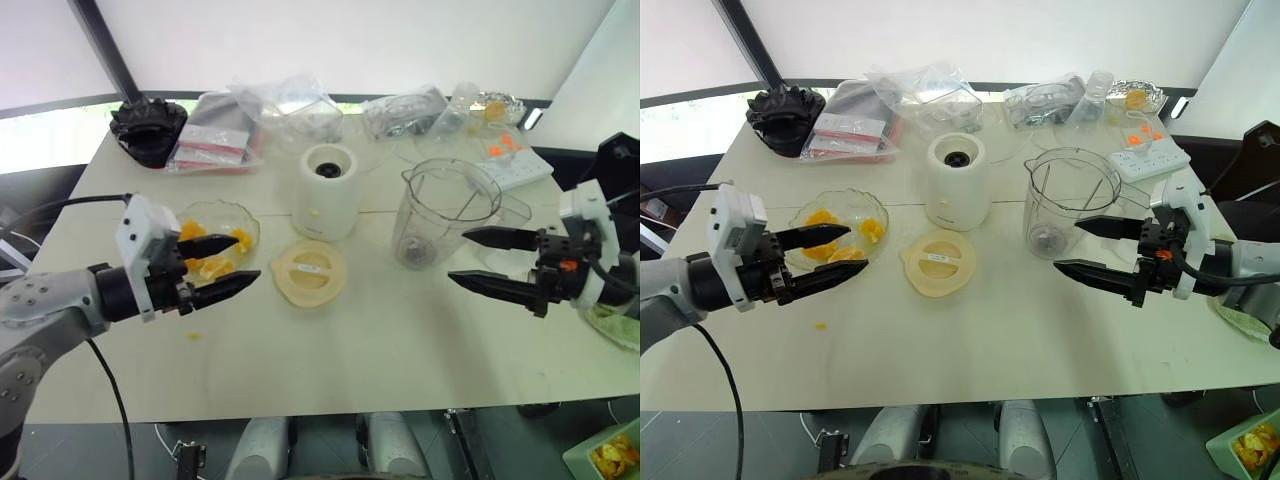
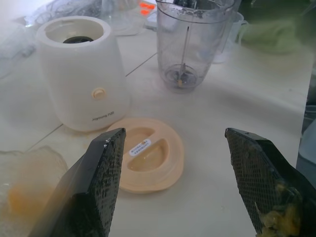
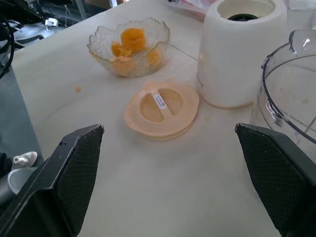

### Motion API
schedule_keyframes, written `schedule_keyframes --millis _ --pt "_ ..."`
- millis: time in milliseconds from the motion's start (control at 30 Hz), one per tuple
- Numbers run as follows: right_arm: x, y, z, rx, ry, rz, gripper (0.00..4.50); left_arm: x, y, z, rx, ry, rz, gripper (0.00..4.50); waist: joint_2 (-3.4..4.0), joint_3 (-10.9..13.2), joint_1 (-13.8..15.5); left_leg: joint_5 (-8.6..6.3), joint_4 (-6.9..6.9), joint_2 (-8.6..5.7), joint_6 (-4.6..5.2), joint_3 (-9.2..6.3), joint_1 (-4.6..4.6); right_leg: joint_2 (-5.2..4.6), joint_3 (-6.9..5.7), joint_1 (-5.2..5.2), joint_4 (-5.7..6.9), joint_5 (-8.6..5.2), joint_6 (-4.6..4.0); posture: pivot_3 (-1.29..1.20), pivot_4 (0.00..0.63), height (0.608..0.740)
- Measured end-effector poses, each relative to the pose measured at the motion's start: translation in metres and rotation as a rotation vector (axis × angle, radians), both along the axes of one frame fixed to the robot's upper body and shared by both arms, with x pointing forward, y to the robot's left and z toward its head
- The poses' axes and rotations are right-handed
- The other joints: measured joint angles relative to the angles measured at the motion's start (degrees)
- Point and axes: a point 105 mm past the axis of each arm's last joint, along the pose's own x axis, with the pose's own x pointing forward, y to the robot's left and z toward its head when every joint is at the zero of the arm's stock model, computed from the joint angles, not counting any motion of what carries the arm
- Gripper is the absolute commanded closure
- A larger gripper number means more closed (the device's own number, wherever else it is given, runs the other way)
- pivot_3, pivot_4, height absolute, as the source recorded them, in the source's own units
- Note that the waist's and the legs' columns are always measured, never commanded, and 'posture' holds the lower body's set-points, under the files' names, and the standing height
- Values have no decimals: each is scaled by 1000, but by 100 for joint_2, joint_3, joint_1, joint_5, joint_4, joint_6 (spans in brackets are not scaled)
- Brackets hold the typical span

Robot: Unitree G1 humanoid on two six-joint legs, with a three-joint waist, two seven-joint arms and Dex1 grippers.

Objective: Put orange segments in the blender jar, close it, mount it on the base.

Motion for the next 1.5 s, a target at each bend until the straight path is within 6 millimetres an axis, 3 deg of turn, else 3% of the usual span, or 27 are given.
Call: schedule_keyframes --millis 600,867,1067,1300,1500 --pt "1 0 0 -4 9 -11 48 5 -1 -3 14 4 9 1158 0 0 1 0 0 0 0 1 0 1 0 0 0 0 0 0 150 740" --pt "2 0 1 -5 5 -18 48 18 2 5 19 -35 60 1158 0 0 0 0 0 -1 0 1 0 1 0 0 1 0 0 0 150 740" --pt "3 0 0 -6 1 -25 48 27 12 -6 101 3 121 1158 -1 1 -6 0 0 -2 0 1 0 3 0 -1 1 1 1 0 150 740" --pt "3 1 -3 -23 6 -32 48 68 50 -16 278 94 255 1158 -4 3 -2 0 1 -8 0 18 -2 5 -4 -1 2 1 -1 0 150 740" --pt "6 6 -4 -27 8 -11 48 106 67 -18 421 180 286 1158 -8 5 -7 0 -1 -14 0 23 -7 8 -5 -9 3 3 2 0 150 740"
